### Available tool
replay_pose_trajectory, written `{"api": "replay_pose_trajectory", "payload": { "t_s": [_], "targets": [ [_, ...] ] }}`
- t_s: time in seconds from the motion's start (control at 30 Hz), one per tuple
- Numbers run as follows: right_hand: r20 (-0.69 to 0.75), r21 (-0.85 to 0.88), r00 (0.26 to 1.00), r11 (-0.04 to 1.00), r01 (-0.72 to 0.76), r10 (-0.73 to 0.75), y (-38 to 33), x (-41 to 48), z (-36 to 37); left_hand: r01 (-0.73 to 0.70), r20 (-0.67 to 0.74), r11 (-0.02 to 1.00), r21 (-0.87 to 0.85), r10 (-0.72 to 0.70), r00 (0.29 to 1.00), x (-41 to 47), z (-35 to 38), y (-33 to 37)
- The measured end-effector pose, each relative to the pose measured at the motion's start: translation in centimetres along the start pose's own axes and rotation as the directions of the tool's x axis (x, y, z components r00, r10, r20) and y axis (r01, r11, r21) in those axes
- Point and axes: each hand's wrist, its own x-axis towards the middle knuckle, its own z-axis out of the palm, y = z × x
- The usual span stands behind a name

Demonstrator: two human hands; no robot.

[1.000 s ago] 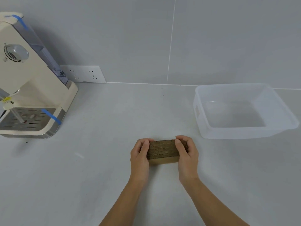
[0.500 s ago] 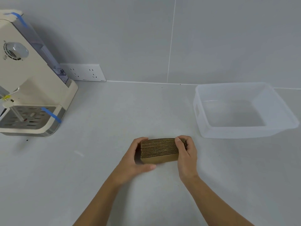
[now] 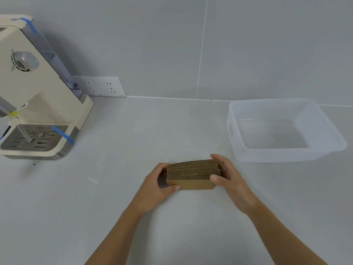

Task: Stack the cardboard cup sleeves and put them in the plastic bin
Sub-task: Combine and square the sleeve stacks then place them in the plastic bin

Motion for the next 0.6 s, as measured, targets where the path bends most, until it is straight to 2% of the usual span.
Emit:
{"api": "replay_pose_trajectory", "payload": {
  "t_s": [0.07,0.17,0.43,0.6],
  "targets": [
    [0.075,-0.122,0.996,0.991,-0.047,0.056,-0.3,-0.3,-1.0,-0.001,-0.002,1.0,0.001,0.001,1.0,0.0,0.0,0.0],
    [0.075,-0.28,0.995,0.959,-0.038,0.062,-0.6,-0.1,-1.2,-0.003,-0.005,1.0,0.009,0.003,1.0,0.0,-0.1,-0.1],
    [-0.056,-0.272,0.998,0.962,0.007,-0.024,-0.6,-0.3,-0.6,-0.014,-0.012,1.0,0.015,0.014,1.0,-0.3,-0.1,0.1],
    [-0.09,-0.263,0.994,0.964,0.029,-0.054,-0.6,-0.7,-0.1,-0.023,-0.052,1.0,0.003,0.023,0.998,-0.7,0.0,0.0]
  ]
}}
